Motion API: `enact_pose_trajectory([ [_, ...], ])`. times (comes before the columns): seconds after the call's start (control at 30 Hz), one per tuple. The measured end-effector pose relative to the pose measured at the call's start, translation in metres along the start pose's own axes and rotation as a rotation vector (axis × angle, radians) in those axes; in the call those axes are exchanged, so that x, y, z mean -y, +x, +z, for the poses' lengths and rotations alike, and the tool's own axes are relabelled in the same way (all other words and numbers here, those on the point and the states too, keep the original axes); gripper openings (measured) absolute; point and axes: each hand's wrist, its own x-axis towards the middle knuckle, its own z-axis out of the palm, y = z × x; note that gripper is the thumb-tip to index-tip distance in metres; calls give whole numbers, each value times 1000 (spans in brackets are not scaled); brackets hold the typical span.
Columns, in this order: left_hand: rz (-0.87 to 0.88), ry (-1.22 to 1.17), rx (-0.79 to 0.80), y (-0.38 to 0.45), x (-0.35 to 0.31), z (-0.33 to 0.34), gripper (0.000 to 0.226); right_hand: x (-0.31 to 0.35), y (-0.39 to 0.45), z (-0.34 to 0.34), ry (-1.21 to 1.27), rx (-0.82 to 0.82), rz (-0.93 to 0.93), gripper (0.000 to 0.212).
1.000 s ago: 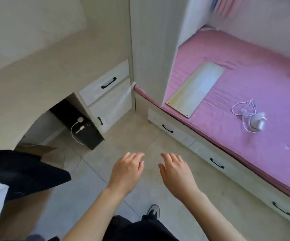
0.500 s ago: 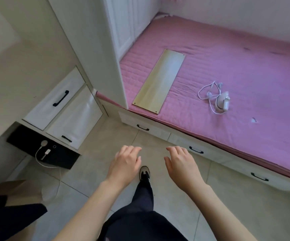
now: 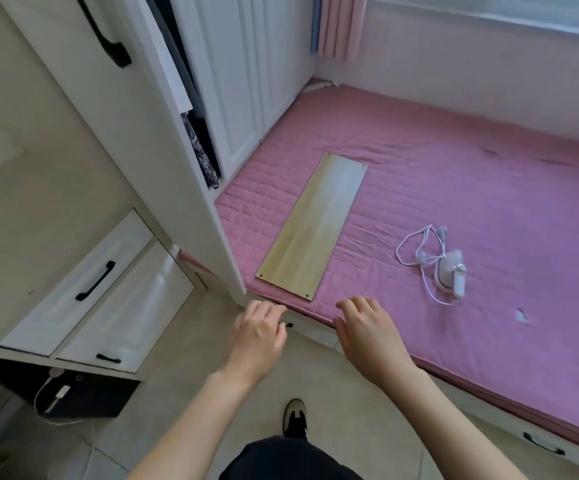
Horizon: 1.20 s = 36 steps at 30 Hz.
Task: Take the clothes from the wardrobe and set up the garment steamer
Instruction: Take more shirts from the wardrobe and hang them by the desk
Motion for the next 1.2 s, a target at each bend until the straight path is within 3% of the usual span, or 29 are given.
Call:
enact_pose_trajectory([
  [0.37, -93, 85, -58, 115, 20, -11, 28, -29, 140, -2, 1, 96, -192, 18],
  [0.77, -425, 154, -217, 206, 18, 0, 24, -59, 288, -15, 85, 188, -474, 31],
  [0.97, -511, 251, -376, 261, 24, -23, 25, -62, 361, -29, 91, 146, -638, 30],
  [1.2, -610, 325, -441, 315, 46, -62, 38, -33, 435, -47, 79, 58, -801, 25],
])
